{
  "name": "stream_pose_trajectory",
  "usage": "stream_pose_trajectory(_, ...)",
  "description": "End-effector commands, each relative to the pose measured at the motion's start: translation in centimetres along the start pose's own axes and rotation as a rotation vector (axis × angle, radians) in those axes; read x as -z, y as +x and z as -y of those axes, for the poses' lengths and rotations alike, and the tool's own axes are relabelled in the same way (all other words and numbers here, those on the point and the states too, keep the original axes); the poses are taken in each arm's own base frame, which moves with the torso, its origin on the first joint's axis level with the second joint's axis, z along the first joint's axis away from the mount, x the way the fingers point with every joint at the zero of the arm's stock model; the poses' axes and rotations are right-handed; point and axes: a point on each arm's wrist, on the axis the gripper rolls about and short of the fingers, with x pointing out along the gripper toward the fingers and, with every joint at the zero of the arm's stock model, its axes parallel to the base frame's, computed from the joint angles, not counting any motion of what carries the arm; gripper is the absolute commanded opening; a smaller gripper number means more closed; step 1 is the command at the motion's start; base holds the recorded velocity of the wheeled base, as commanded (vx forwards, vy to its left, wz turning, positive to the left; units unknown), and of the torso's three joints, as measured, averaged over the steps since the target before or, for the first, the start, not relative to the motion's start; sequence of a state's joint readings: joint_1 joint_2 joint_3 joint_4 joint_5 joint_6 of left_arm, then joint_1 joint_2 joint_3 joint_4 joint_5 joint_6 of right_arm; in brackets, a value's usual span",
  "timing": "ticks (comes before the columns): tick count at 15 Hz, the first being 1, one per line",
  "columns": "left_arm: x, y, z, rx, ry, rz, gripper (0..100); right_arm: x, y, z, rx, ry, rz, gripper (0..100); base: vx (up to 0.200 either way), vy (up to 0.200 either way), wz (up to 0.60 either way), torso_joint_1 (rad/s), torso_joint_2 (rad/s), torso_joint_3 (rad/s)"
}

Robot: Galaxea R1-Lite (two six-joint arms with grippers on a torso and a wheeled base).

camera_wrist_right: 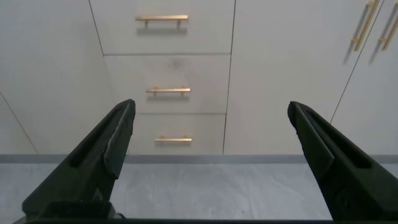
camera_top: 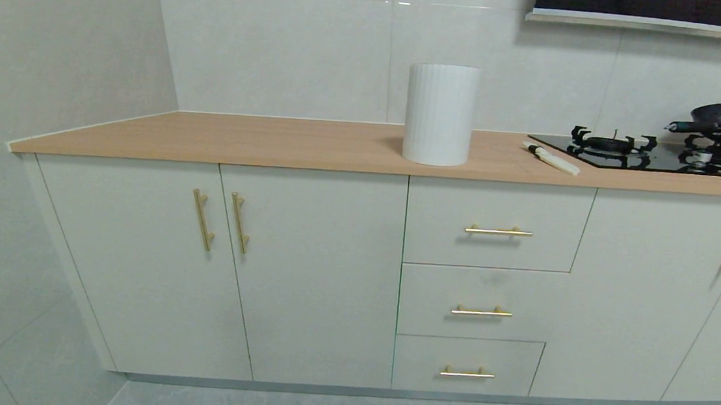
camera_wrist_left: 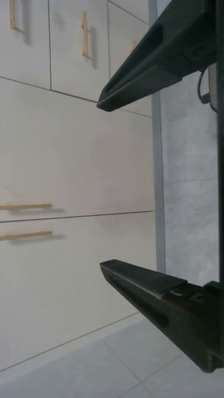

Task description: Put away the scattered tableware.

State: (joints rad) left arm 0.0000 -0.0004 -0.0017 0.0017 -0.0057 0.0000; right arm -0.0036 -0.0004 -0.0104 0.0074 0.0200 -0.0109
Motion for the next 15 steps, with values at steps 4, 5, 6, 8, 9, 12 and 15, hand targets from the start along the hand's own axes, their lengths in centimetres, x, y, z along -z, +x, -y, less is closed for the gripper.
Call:
stream_pose_trajectory(4,0.00,0.00,0.00,0.000,0.000,0.000,100,0.23,0.07,0.00,-0.001,0.000,-0.013,100,0.000,0.000,0.00,0.000,0.00,0.000)
stream_pose_trajectory(5,0.00,0.00,0.00,0.000,0.000,0.000,100,0.23,0.07,0.00,-0.001,0.000,-0.013,100,0.000,0.000,0.00,0.000,0.00,0.000)
stream_pose_trajectory(6,0.00,0.00,0.00,0.000,0.000,0.000,100,0.23,0.07,0.00,0.001,0.003,-0.013,100,0.000,0.000,0.00,0.000,0.00,0.000)
stream_pose_trajectory(8,0.00,0.00,0.00,0.000,0.000,0.000,100,0.23,0.07,0.01,0.002,0.003,-0.013,100,0.000,0.000,0.00,0.000,0.00,0.000)
stream_pose_trajectory(9,0.00,0.00,0.00,0.000,0.002,0.000,100,0.19,0.06,0.01,0.002,0.002,-0.011,100,0.000,0.000,0.00,0.000,0.00,0.000)
stream_pose_trajectory(12,0.00,0.00,0.00,0.000,0.003,0.000,100,0.19,0.06,0.01,0.002,0.000,-0.011,100,0.000,0.000,0.00,0.000,0.00,0.000)
stream_pose_trajectory(15,0.00,0.00,0.00,0.000,0.003,0.000,100,0.19,0.06,0.01,0.002,0.002,-0.011,100,0.133,0.000,0.00,0.002,0.00,0.000)
